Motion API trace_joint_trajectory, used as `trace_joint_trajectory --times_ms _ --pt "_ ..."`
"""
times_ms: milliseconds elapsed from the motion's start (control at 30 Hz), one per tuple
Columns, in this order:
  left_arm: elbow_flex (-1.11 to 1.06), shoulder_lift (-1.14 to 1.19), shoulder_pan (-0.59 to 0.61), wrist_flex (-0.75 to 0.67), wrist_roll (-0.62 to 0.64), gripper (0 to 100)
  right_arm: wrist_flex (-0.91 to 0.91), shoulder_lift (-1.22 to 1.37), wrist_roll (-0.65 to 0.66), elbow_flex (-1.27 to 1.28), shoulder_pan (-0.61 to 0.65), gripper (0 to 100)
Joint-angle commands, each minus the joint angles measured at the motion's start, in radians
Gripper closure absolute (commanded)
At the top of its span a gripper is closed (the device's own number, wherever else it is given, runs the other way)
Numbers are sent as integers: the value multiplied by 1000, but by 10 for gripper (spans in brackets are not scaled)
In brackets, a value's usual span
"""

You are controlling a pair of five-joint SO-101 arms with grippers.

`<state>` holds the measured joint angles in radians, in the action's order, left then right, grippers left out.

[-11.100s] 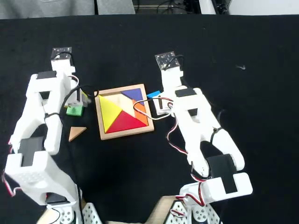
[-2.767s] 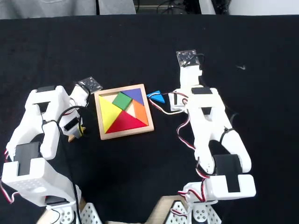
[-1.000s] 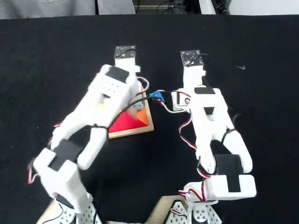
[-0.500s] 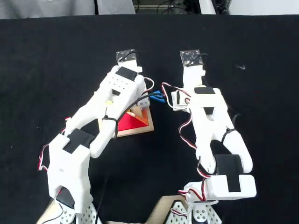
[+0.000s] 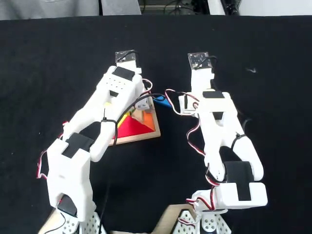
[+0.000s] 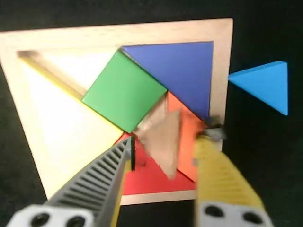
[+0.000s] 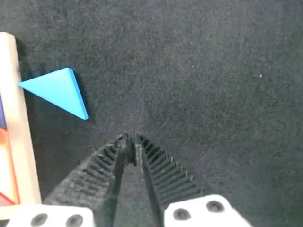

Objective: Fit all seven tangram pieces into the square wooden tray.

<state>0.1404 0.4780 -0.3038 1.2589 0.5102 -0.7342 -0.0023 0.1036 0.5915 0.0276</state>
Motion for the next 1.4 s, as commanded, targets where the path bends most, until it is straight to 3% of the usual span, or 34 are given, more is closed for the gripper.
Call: trace_joint_trajectory --times_ms 0,900,1100,1233,1300,1367 --pt "54 -11 10 8 -11 744 17 -12 6 -65 -9 987" --pt "105 83 -53 -51 -8 755 14 -13 6 -67 -11 987" --pt "216 -18 -42 120 -14 755 14 -13 5 -67 -14 987" --pt "298 -95 30 203 -15 755 14 -13 2 -67 -15 987" --pt "305 -107 71 201 -55 753 12 -15 2 -68 -17 987" --pt "315 -107 74 198 -215 751 9 -19 0 -71 -31 987"
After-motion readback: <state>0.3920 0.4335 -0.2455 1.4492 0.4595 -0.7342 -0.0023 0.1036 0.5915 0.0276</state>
